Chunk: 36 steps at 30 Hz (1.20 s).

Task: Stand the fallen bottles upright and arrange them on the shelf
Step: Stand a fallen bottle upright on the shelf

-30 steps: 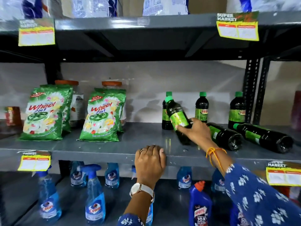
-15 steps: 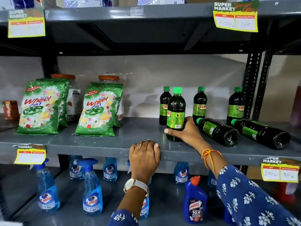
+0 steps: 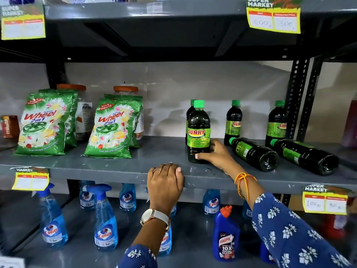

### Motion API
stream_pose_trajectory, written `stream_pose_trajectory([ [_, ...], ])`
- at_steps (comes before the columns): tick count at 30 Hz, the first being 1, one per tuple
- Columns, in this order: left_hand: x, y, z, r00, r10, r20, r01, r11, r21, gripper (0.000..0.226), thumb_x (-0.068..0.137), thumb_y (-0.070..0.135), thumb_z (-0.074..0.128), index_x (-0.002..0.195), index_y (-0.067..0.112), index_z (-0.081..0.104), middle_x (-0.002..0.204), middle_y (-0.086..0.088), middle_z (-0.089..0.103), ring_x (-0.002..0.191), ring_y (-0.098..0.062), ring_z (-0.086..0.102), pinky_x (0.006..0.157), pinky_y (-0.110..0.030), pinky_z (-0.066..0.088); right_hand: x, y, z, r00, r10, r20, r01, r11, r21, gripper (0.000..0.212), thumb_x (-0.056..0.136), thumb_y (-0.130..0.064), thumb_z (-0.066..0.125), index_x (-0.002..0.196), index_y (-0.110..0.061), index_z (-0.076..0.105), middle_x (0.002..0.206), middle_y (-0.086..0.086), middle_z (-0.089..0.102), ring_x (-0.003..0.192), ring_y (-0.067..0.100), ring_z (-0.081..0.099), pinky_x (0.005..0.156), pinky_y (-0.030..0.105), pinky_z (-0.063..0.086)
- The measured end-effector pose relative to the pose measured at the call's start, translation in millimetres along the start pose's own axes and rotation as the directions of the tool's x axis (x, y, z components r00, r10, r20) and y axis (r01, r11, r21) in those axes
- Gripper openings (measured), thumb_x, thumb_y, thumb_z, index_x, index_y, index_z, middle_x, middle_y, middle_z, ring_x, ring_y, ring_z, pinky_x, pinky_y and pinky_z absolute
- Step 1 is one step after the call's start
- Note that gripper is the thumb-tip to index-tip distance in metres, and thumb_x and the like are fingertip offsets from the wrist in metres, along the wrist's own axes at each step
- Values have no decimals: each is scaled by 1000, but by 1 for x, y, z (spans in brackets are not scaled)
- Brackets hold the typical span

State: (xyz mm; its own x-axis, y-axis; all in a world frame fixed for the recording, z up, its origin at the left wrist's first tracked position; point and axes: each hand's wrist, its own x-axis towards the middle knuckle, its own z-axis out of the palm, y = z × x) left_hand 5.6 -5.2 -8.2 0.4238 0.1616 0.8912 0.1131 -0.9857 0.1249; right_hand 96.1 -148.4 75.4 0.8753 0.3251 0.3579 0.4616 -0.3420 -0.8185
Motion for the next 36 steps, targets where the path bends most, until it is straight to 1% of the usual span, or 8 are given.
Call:
stream_pose_trajectory([
  [4, 0, 1, 0, 1000, 2, -26, -2, 1000, -7, 36, 89, 23, 36, 80, 12, 69, 81, -5, 72, 73, -24, 64, 74, -37, 39, -1, -1, -1, 1000, 15, 22, -15, 999, 28, 43, 64, -25, 83, 85, -29, 46, 97, -8, 59, 98, 16, 54, 96, 36, 45],
  [7, 0, 2, 0, 999, -1, -40, 1, 1000, -7, 35, 89, 23, 36, 80, 12, 68, 80, -6, 71, 72, -25, 64, 75, -37, 38, 0, 0, 3, 1000, 0, 19, 2, 997, -81, 63, 58, -37, 84, 107, -21, 48, 112, -1, 61, 105, 19, 57, 95, 39, 46],
  [9, 1, 2, 0, 999, -6, -46, 5, 1000, -13, 36, 89, 23, 36, 80, 11, 68, 79, -6, 71, 71, -25, 64, 76, -36, 36, 0, -1, 4, 1000, 11, 29, -9, 997, -74, 65, 62, -31, 82, 117, -17, 50, 118, 4, 63, 106, 21, 59, 93, 36, 46],
  [12, 0, 3, -2, 999, -13, -35, 12, 1000, -14, 36, 89, 24, 35, 81, 11, 68, 79, -6, 71, 72, -25, 64, 76, -36, 36, -2, -3, 1, 999, 13, 44, -13, 1000, -10, 48, 68, -19, 80, 108, -19, 53, 107, -1, 60, 97, 16, 54, 87, 29, 42],
  [14, 1, 4, -2, 1000, -20, -19, 20, 1000, -12, 37, 89, 24, 35, 81, 11, 68, 80, -6, 71, 72, -25, 64, 76, -36, 36, -4, -4, -1, 999, 8, 35, -8, 1000, 13, 51, 68, -17, 81, 110, -18, 53, 104, -1, 58, 95, 14, 52, 85, 27, 40],
  [20, 2, 6, -10, 998, -29, 48, 29, 1000, 5, 37, 89, 25, 33, 80, 14, 67, 78, -4, 71, 72, -23, 64, 76, -35, 40, -11, -8, -2, 1000, 0, 28, 1, 998, -61, 55, 66, -16, 81, 116, -13, 60, 120, 8, 66, 91, 13, 55, 84, 24, 41],
  [28, 2, 8, -17, 992, -42, 121, 39, 999, 25, 41, 91, 27, 30, 80, 14, 68, 79, -4, 71, 73, -23, 64, 75, -35, 45, -42, -12, -7, 998, -58, 0, 57, 987, -149, 52, 63, -26, 82, 110, -16, 64, 112, 5, 70, 88, 13, 61, 80, 24, 45],
  [36, 2, 8, -17, 989, -46, 139, 43, 999, 25, 39, 90, 26, 33, 81, 13, 69, 81, -5, 72, 75, -23, 64, 76, -35, 45, -58, -13, -8, 995, -101, 0, 100, 985, -141, 43, 62, -27, 81, 101, -21, 65, 98, 0, 71, 89, 14, 66, 80, 26, 49],
])
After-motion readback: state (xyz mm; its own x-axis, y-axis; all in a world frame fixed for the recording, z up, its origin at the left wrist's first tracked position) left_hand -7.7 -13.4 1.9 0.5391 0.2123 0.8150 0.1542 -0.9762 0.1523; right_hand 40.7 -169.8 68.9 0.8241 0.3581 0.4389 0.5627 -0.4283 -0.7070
